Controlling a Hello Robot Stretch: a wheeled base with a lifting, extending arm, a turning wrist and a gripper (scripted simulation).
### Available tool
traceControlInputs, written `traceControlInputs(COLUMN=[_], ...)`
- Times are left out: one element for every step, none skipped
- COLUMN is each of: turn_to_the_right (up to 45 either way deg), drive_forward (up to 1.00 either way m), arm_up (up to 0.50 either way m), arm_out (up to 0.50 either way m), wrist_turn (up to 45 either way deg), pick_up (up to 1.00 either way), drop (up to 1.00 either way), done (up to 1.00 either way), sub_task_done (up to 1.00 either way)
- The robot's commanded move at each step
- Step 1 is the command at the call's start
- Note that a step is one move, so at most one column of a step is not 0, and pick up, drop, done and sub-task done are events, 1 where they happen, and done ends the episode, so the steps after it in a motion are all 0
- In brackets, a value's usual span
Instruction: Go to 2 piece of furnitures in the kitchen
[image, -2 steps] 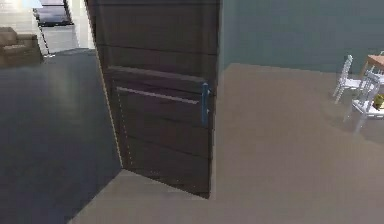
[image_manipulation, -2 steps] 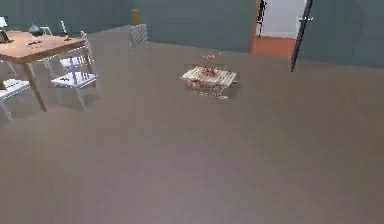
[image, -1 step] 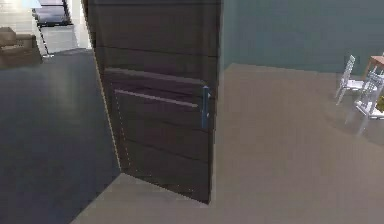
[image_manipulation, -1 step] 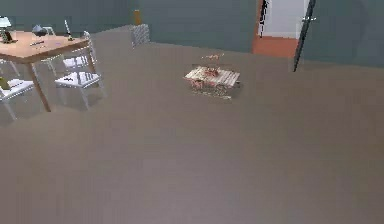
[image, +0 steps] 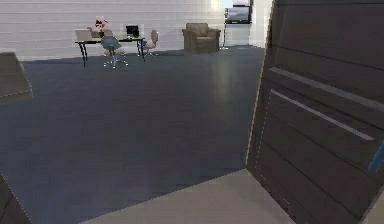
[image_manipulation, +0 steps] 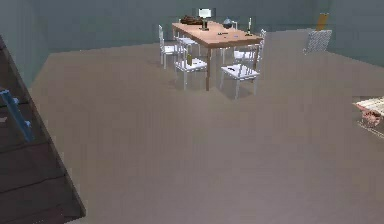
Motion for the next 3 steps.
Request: traceControlInputs(turn_to_the_right=[-3.0,0.0,-3.0], drive_forward=[0.0,1.0,0.0], arm_up=[0.0,0.0,0.0], arm_out=[0.0,0.0,0.0], wrist_turn=[0.0,0.0,0.0], pick_up=[0.0,0.0,0.0], drop=[0.0,0.0,0.0], done=[0.0,0.0,0.0], sub_task_done=[0.0,0.0,0.0])
